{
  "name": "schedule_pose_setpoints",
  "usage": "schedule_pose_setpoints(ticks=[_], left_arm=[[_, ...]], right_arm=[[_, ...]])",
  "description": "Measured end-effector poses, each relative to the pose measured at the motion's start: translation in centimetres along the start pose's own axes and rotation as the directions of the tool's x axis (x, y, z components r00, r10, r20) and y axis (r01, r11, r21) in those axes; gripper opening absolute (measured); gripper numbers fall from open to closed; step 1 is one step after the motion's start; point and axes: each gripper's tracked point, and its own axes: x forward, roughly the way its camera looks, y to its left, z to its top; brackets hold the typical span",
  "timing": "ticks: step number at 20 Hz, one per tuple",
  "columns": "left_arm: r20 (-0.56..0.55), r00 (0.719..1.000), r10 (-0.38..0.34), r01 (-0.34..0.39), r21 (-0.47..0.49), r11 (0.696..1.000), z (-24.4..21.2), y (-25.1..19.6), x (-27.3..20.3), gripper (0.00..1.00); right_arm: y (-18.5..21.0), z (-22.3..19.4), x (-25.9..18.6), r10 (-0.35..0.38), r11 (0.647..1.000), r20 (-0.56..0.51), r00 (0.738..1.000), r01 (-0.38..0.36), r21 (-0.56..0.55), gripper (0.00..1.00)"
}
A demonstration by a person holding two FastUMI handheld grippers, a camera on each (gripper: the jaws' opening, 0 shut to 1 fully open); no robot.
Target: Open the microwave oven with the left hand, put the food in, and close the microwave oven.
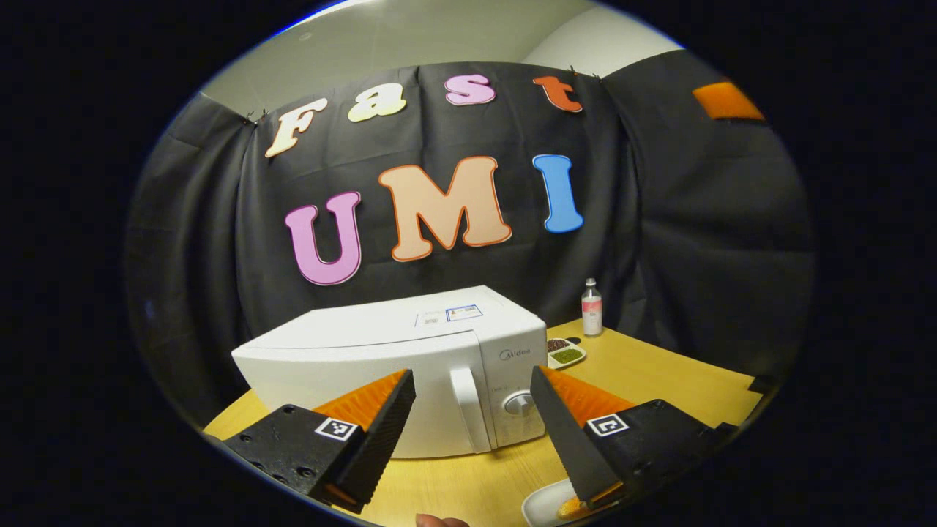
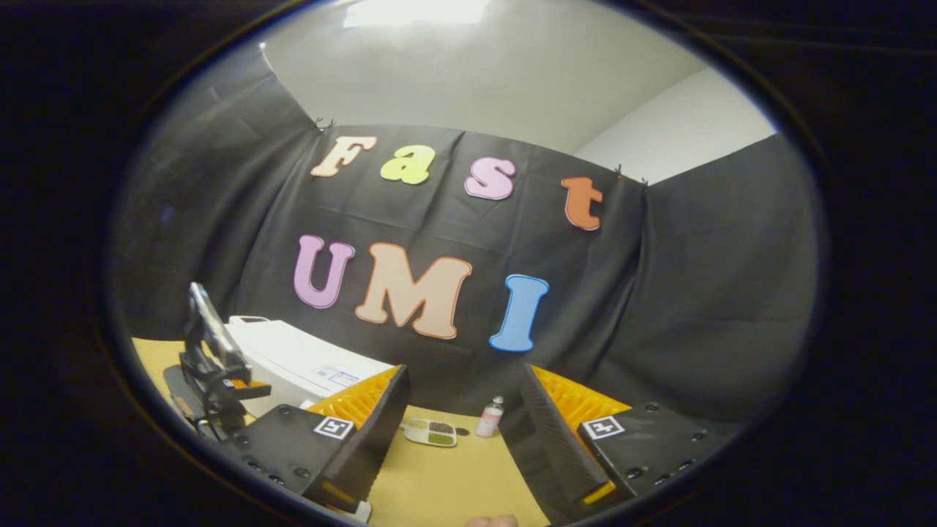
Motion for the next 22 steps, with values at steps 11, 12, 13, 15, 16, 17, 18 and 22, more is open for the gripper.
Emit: schedule_pose_setpoints(ticks=[11, 12, 13, 15, 16, 17, 18, 22], left_arm=[[-0.161, 0.983, 0.089, -0.104, -0.093, 0.99, -7.3, 0.4, 5.1, 0.99], [-0.165, 0.982, 0.09, -0.106, -0.094, 0.99, -7.7, 0.3, 5.2, 0.98], [-0.174, 0.981, 0.089, -0.106, -0.091, 0.99, -8.1, 0.1, 5.4, 0.99], [-0.185, 0.98, 0.07, -0.088, -0.089, 0.992, -8.9, -0.4, 5.8, 0.98], [-0.193, 0.979, 0.068, -0.086, -0.091, 0.992, -9.1, -0.5, 5.9, 0.97], [-0.194, 0.978, 0.075, -0.095, -0.094, 0.991, -9.2, -0.3, 6.0, 0.94], [-0.196, 0.976, 0.09, -0.11, -0.091, 0.99, -9.3, 0.1, 5.9, 0.81], [-0.181, 0.981, 0.071, -0.099, -0.154, 0.983, -9.4, 0.4, 5.9, 0.23]], right_arm=[[-4.5, -0.4, -1.9, -0.078, 0.996, -0.035, 0.996, 0.076, -0.041, 0.97], [-4.7, -0.3, -1.9, -0.079, 0.996, -0.033, 0.996, 0.077, -0.047, 0.97], [-4.9, -0.2, -1.8, -0.08, 0.995, -0.03, 0.996, 0.078, -0.054, 0.97], [-4.9, -0.3, -1.8, -0.075, 0.995, -0.032, 0.997, 0.073, -0.064, 0.97], [-4.9, -0.3, -1.9, -0.073, 0.995, -0.035, 0.997, 0.07, -0.069, 0.97], [-5.1, -0.4, -1.9, -0.071, 0.995, -0.035, 0.997, 0.068, -0.074, 0.97], [-5.1, -0.3, -2.0, -0.069, 0.995, -0.034, 0.997, 0.067, -0.08, 0.97], [-5.4, -0.3, -2.2, -0.067, 0.995, -0.032, 0.997, 0.064, -0.082, 0.97]])
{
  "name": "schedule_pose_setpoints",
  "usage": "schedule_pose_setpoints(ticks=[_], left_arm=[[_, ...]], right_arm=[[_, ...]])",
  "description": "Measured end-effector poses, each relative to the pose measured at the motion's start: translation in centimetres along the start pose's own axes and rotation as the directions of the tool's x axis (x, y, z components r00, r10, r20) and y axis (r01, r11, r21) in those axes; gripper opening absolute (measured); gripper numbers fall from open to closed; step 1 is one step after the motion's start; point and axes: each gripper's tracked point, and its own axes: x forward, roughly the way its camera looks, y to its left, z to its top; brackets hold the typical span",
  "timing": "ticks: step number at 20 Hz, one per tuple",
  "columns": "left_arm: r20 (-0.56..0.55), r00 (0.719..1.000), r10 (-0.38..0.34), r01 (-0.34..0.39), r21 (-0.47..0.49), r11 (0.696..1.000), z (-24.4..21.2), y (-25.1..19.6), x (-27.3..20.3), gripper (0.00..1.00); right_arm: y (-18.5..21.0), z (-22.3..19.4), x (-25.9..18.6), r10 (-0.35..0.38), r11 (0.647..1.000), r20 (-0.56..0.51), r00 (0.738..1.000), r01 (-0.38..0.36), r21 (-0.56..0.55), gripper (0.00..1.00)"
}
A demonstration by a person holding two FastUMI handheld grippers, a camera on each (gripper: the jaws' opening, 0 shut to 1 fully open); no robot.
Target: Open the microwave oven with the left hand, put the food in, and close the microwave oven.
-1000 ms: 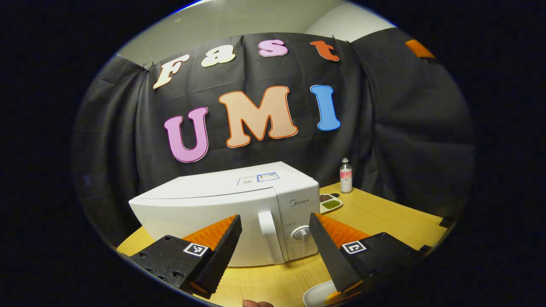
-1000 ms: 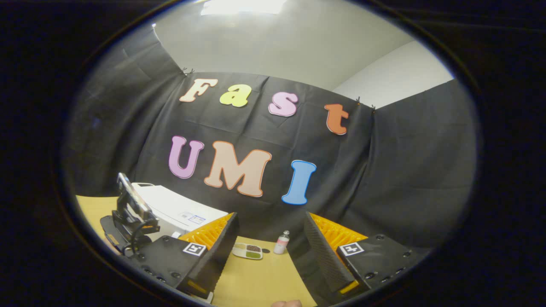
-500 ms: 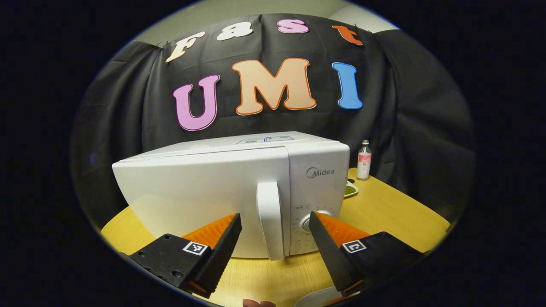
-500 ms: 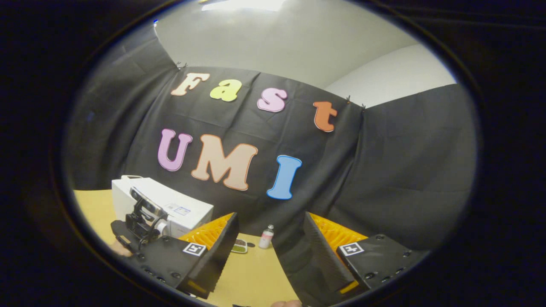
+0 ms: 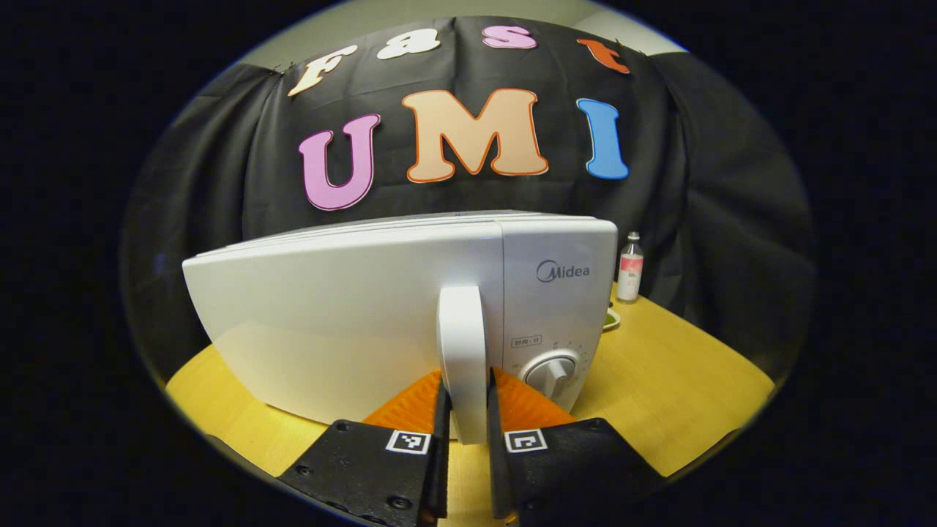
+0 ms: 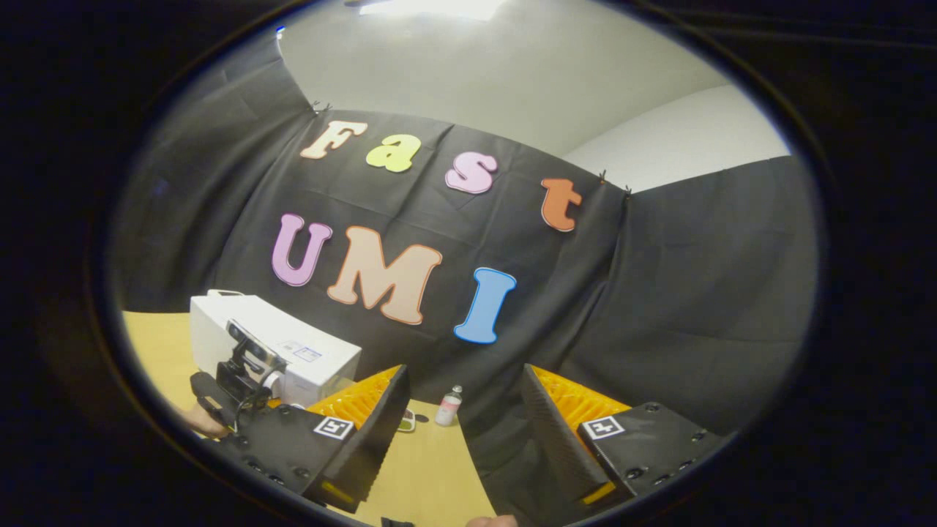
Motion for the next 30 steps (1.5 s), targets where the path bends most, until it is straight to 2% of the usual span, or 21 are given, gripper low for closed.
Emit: schedule_pose_setpoints(ticks=[2, 6, 8, 14, 15, 16, 18, 21, 26, 30], left_arm=[[0.011, 1.0, -0.026, 0.026, -0.037, 0.999, 0.0, -0.2, 0.0, 0.19], [-0.016, 1.0, -0.007, 0.007, 0.041, 0.999, -0.2, -0.1, 0.1, 0.11], [-0.047, 0.999, 0.019, -0.019, -0.018, 1.0, -0.4, 0.1, 0.1, 0.07], [-0.117, 0.992, -0.042, 0.045, 0.024, 0.999, -0.9, -0.3, -1.0, 0.05], [-0.132, 0.991, -0.034, 0.034, -0.001, 0.999, -1.6, -0.2, -2.5, 0.04], [-0.076, 0.997, -0.021, 0.023, 0.016, 1.0, -1.2, 0.0, -3.6, 0.04], [-0.07, 0.997, -0.021, 0.029, 0.12, 0.992, -2.3, 0.8, -7.1, 0.04], [-0.084, 0.994, -0.066, 0.069, 0.037, 0.997, -3.1, 2.7, -11.4, 0.04], [-0.122, 0.989, -0.079, 0.085, 0.05, 0.995, -5.0, 6.9, -18.0, 0.04], [-0.158, 0.984, -0.08, 0.089, 0.051, 0.995, -6.3, 12.4, -22.7, 0.04]], right_arm=[[0.0, 0.1, -0.1, 0.004, 1.0, -0.002, 1.0, -0.004, 0.013, 0.97], [1.0, 0.3, -0.5, 0.028, 0.999, 0.006, 1.0, -0.028, 0.031, 0.97], [1.5, 0.5, -0.8, 0.04, 0.999, 0.013, 0.999, -0.041, 0.035, 0.97], [2.0, 0.5, -1.8, 0.058, 0.996, 0.006, 0.998, -0.058, 0.073, 0.97], [1.7, 0.7, -2.0, 0.053, 0.995, 0.008, 0.999, -0.054, 0.084, 0.97], [1.7, 0.8, -2.0, 0.047, 0.995, 0.011, 0.999, -0.048, 0.091, 0.97], [1.7, 0.2, -1.9, 0.039, 0.993, -0.001, 0.999, -0.038, 0.111, 0.97], [3.8, -0.7, -1.7, 0.079, 0.985, -0.032, 0.996, -0.073, 0.154, 0.97], [7.0, -0.5, -1.0, 0.128, 0.979, -0.031, 0.991, -0.121, 0.166, 0.97], [9.3, -0.5, -0.8, 0.163, 0.974, -0.037, 0.986, -0.155, 0.166, 0.97]])
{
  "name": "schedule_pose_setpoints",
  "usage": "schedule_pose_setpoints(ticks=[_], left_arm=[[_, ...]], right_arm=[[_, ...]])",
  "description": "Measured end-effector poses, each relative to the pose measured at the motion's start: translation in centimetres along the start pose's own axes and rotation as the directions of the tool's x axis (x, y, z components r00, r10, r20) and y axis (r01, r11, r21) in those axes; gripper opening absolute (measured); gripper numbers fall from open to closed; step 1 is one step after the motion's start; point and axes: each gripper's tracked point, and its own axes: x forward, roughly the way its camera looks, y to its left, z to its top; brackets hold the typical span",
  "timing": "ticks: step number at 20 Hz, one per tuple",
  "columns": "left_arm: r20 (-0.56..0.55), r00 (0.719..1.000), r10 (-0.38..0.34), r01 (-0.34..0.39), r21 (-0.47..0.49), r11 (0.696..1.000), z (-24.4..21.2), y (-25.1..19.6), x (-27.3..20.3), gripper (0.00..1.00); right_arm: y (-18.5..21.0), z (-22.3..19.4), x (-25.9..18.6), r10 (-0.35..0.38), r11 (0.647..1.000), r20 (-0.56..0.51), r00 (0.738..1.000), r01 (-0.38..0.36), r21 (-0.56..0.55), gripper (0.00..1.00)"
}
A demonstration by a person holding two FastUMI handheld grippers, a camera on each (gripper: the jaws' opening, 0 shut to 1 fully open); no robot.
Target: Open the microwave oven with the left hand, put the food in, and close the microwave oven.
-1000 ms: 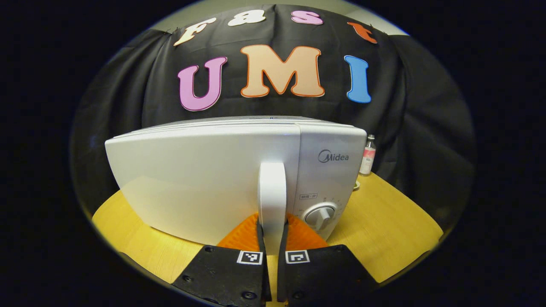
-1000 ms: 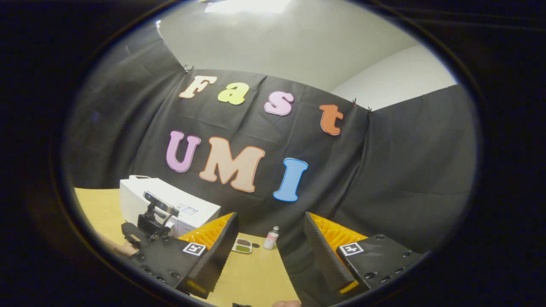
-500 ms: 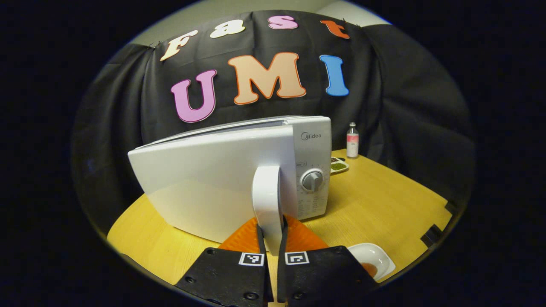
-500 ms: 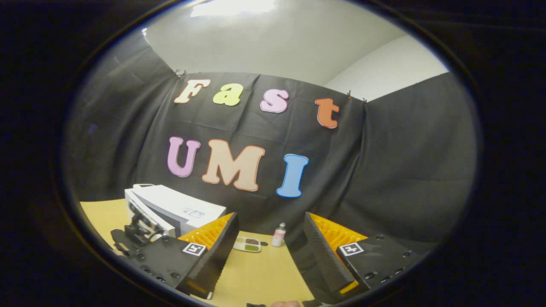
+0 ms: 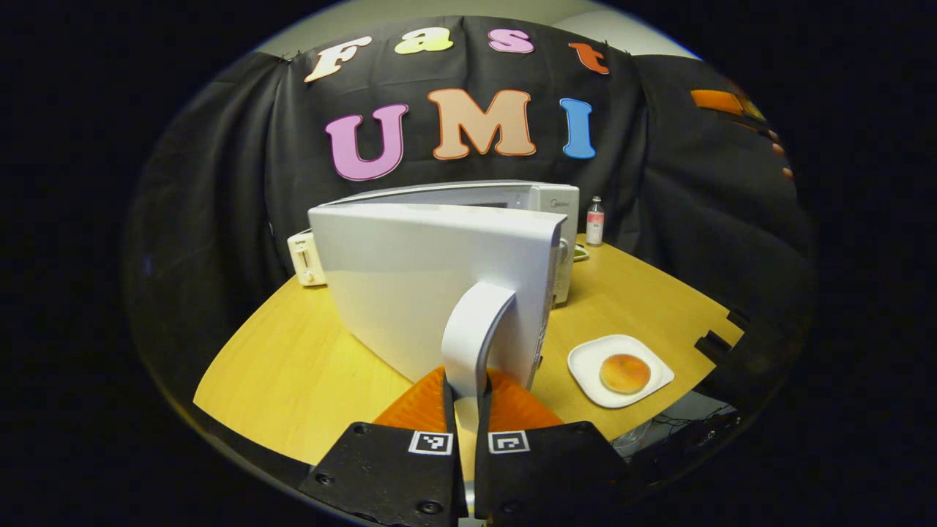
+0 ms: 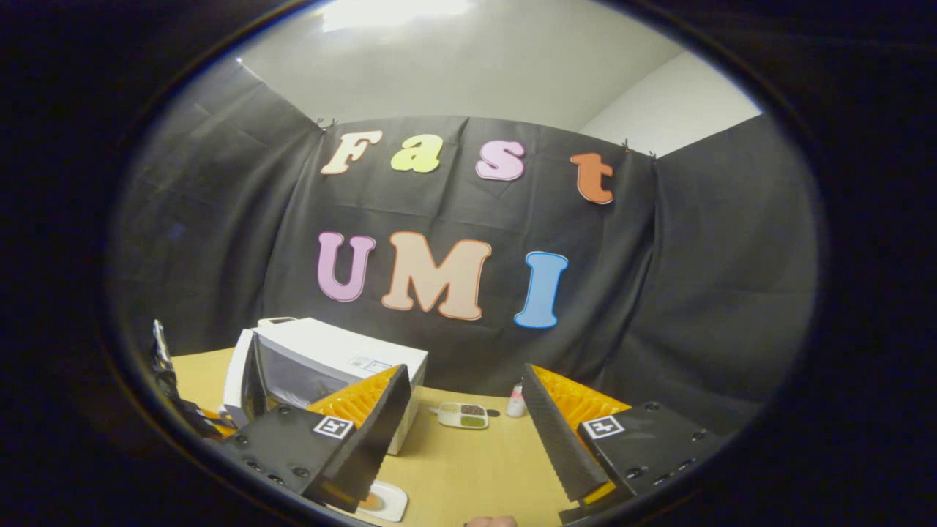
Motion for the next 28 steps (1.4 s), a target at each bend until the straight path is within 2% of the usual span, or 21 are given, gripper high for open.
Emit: schedule_pose_setpoints(ticks=[6, 7, 9, 10, 12, 15, 21, 23, 25, 28], left_arm=[[-0.06, 0.995, 0.077, -0.077, 0.007, 0.997, -2.9, 10.2, -5.0, 0.03], [-0.072, 0.992, 0.1, -0.101, -0.015, 0.995, -3.4, 12.9, -5.7, 0.03], [-0.068, 0.994, 0.086, -0.096, -0.16, 0.982, -3.8, 16.6, -6.8, 0.01], [-0.072, 0.995, 0.068, -0.08, -0.175, 0.981, -4.1, 17.2, -7.0, 0.01], [-0.06, 0.997, 0.042, -0.05, -0.137, 0.989, -4.0, 17.2, -7.0, 0.01], [-0.049, 0.998, 0.035, -0.041, -0.138, 0.99, -4.1, 18.0, -6.9, 0.01], [-0.038, 0.999, 0.025, -0.029, -0.126, 0.992, -4.0, 18.0, -6.8, 0.01], [-0.03, 1.0, 0.001, -0.005, -0.148, 0.989, -4.0, 17.7, -6.8, 0.02], [-0.043, 0.999, -0.004, -0.004, -0.187, 0.982, -4.3, 17.8, -6.7, 0.12], [-0.066, 0.997, 0.031, -0.044, -0.194, 0.98, -4.9, 18.3, -6.8, 0.8]], right_arm=[[2.2, -0.6, 0.0, 0.011, 1.0, 0.0, 1.0, -0.011, -0.023, 0.97], [2.6, -0.8, -0.2, 0.012, 1.0, -0.003, 1.0, -0.012, -0.021, 0.97], [3.2, -1.1, -0.5, 0.006, 1.0, -0.003, 1.0, -0.006, -0.011, 0.97], [3.6, -1.3, -0.6, 0.006, 1.0, -0.006, 1.0, -0.006, -0.008, 0.97], [4.0, -2.1, -0.9, -0.002, 1.0, -0.023, 1.0, 0.001, -0.012, 0.97], [4.7, -3.1, -1.4, -0.005, 1.0, -0.038, 0.999, 0.005, -0.017, 0.97], [6.2, -5.1, -1.7, 0.028, 0.999, -0.057, 0.998, -0.029, -0.016, 0.97], [7.1, -5.5, -1.6, 0.045, 0.999, -0.054, 0.998, -0.045, -0.002, 0.97], [8.0, -6.6, -1.3, 0.063, 0.998, -0.077, 0.995, -0.061, 0.026, 0.98], [9.8, -8.7, -1.2, 0.108, 0.993, -0.128, 0.986, -0.1, 0.067, 0.97]])
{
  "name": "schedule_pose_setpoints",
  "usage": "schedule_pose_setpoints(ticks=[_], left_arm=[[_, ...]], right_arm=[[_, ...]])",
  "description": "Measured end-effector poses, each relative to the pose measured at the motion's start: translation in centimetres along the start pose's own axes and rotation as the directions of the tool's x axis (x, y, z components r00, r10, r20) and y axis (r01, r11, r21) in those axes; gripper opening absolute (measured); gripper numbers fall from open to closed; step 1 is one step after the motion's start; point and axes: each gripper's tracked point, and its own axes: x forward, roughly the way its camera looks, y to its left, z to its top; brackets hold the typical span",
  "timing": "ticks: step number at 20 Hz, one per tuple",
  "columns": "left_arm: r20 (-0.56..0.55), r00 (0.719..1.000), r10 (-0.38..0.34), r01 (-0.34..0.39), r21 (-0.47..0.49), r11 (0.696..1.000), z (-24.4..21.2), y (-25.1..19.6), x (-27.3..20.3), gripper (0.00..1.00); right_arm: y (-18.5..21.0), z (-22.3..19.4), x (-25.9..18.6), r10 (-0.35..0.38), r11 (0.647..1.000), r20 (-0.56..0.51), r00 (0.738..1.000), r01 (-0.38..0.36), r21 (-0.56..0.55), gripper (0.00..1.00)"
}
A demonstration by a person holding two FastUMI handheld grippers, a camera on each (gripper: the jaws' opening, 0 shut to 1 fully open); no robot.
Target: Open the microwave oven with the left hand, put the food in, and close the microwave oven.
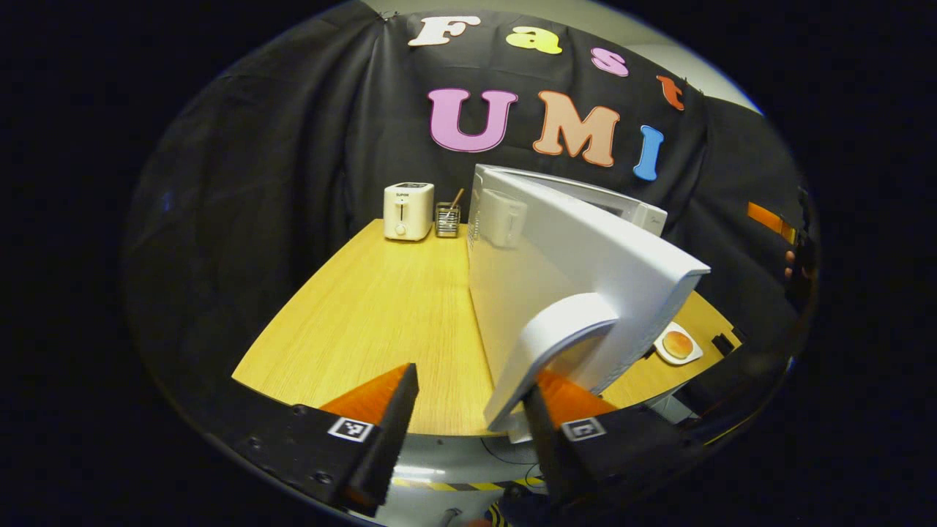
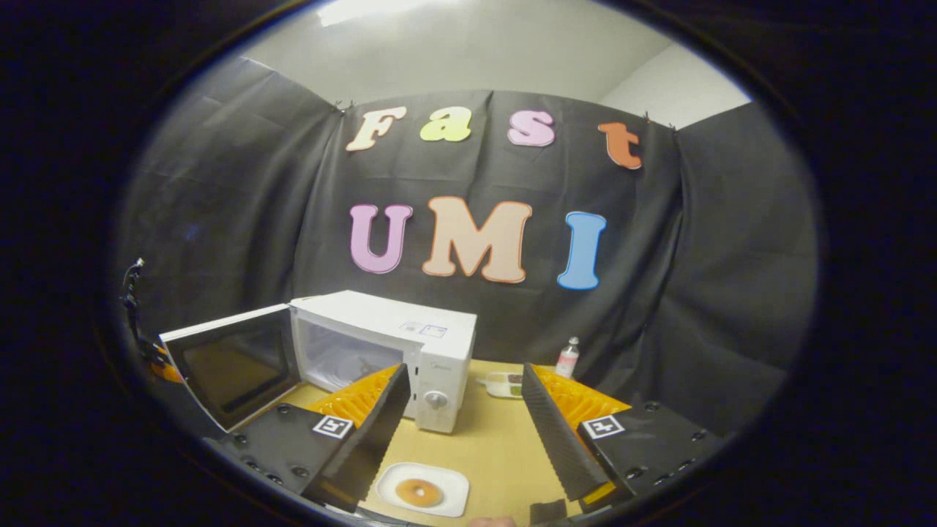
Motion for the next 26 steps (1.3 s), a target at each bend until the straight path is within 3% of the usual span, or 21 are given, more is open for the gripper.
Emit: schedule_pose_setpoints(ticks=[2, 12, 16, 18, 24, 26], left_arm=[[0.005, 1.0, 0.012, -0.012, 0.026, 1.0, 0.1, -0.3, -0.1, 0.98], [-0.026, 1.0, 0.019, -0.018, 0.02, 1.0, -0.3, -0.3, -1.6, 0.98], [0.003, 0.999, 0.051, -0.051, 0.075, 0.996, 1.5, -0.2, -4.1, 0.99], [0.02, 0.996, 0.082, -0.083, 0.103, 0.991, 2.4, -0.2, -5.4, 0.97], [0.19, 0.975, 0.112, -0.148, 0.186, 0.971, 9.7, -2.4, -8.6, 0.95], [0.246, 0.963, 0.11, -0.156, 0.175, 0.972, 11.9, -3.0, -8.6, 0.98]], right_arm=[[0.8, -1.4, 0.4, 0.018, 1.0, -0.027, 0.999, -0.018, 0.003, 0.98], [3.8, -11.1, 0.9, 0.072, 0.997, -0.203, 0.977, -0.071, 0.012, 0.98], [4.7, -16.4, 0.5, 0.093, 0.996, -0.316, 0.944, -0.088, 0.03, 0.98], [5.3, -19.6, 0.3, 0.106, 0.994, -0.388, 0.916, -0.1, 0.036, 0.98], [5.3, -26.7, 0.7, 0.086, 0.995, -0.535, 0.841, -0.098, 0.005, 0.99], [5.3, -28.6, 1.0, 0.084, 0.995, -0.568, 0.819, -0.095, 0.01, 0.99]])
